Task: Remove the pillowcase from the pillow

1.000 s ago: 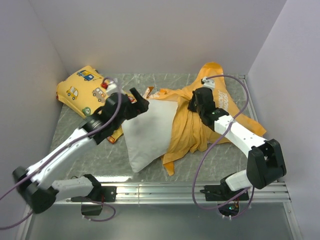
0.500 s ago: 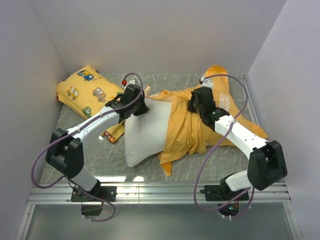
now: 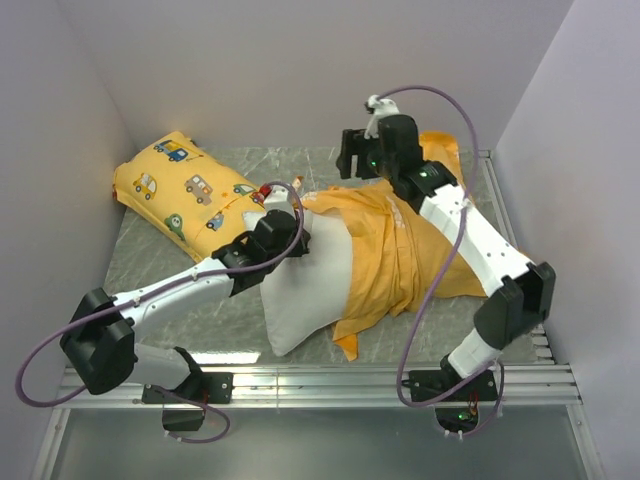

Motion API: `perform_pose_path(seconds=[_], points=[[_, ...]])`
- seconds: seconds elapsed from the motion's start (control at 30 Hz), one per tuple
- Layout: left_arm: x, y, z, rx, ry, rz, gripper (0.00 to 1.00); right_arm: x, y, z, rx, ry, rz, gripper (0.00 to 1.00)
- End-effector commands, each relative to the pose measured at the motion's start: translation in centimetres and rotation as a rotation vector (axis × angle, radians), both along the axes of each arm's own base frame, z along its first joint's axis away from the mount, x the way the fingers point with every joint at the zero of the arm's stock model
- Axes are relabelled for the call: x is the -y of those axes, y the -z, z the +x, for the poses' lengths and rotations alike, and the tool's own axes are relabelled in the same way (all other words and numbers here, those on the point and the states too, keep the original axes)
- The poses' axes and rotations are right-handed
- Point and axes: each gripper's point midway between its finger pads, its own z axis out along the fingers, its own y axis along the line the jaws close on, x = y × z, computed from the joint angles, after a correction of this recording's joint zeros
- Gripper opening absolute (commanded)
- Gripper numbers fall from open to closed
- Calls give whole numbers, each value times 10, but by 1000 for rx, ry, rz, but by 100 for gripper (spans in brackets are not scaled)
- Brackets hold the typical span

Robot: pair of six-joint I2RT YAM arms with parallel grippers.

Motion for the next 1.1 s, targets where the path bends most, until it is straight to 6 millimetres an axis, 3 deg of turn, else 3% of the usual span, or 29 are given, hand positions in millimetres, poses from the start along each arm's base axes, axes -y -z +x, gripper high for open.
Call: perform_pose_path(seconds=[0.0,0.1,0.13,0.17,0.2,0.37,0.47,0.5,0.53,0.63,0.83,1.0,1.07], points=[[7,4,-11,61,37,17,1,-43,37,-18,-102,-212,-146,80],[6,6,-17,91,20,31,0,-67,67,-21,-160,-291,-243,82],[8,8,-20,98,23,27,0,-76,68,-20,-164,-325,-240,83],[7,7,-21,107,16,21,0,-84,89,-19,-209,-359,-257,83],[7,5,-23,115,15,11,0,-93,96,-23,-232,-387,-257,83],[6,12,-31,112,11,8,0,-112,135,-16,-296,-406,-292,83],[3,13,-36,106,-2,10,1,-107,152,-12,-335,-360,-330,63],[0,8,-36,115,-15,5,0,-102,154,-8,-337,-327,-344,51],[-1,5,-38,116,-21,1,0,-97,155,-4,-334,-296,-356,28],[-11,-9,-43,126,-51,-12,0,-65,134,19,-296,-113,-374,1],[-32,-48,-60,143,-104,-97,1,32,75,62,-229,280,-247,0],[-71,-63,-72,133,-227,-124,1,118,55,82,-199,544,-159,0],[-89,-60,-72,134,-301,-113,0,125,52,85,-204,543,-104,0]])
